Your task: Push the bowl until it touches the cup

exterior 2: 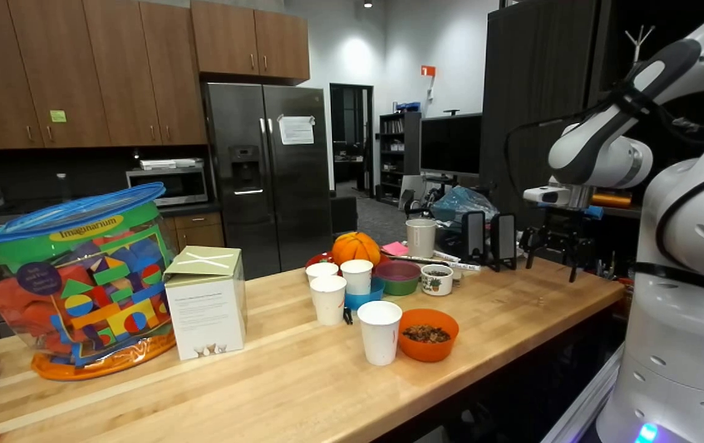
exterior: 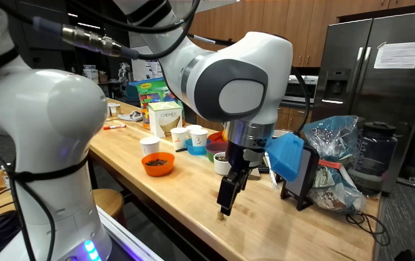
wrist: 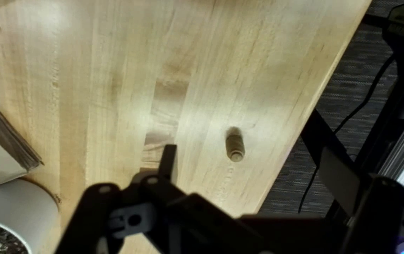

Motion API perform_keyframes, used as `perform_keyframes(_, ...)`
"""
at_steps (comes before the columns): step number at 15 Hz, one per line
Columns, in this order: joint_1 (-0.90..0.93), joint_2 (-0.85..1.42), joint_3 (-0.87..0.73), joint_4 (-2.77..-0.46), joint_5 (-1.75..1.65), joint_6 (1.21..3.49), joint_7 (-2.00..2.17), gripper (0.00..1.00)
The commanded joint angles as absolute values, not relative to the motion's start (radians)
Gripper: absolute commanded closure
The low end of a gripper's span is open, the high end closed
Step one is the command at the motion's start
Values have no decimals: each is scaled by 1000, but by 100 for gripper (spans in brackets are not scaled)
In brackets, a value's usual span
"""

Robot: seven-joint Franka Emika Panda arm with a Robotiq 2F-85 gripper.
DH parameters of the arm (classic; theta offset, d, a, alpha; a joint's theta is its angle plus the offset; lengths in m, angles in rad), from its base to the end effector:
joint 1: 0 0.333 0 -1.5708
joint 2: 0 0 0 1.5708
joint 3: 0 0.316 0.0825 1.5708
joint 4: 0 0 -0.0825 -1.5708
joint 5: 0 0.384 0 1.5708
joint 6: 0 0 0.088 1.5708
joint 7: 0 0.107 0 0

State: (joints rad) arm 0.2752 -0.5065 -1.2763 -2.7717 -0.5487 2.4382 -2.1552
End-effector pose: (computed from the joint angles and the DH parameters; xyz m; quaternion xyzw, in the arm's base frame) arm 0.2403 -0.2772 0.2571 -0.6694 -0.7384 -0.0768 0.0292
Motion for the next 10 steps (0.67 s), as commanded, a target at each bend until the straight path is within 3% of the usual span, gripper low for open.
perform_keyframes(1, 178, -516, -1214, -2776, -459, 2365, -2343, 0)
perform_keyframes(2, 244, -522, -1269, -2773, -524, 2396, -2232, 0)
perform_keyframes(10, 195, -519, -1230, -2775, -474, 2370, -2321, 0)
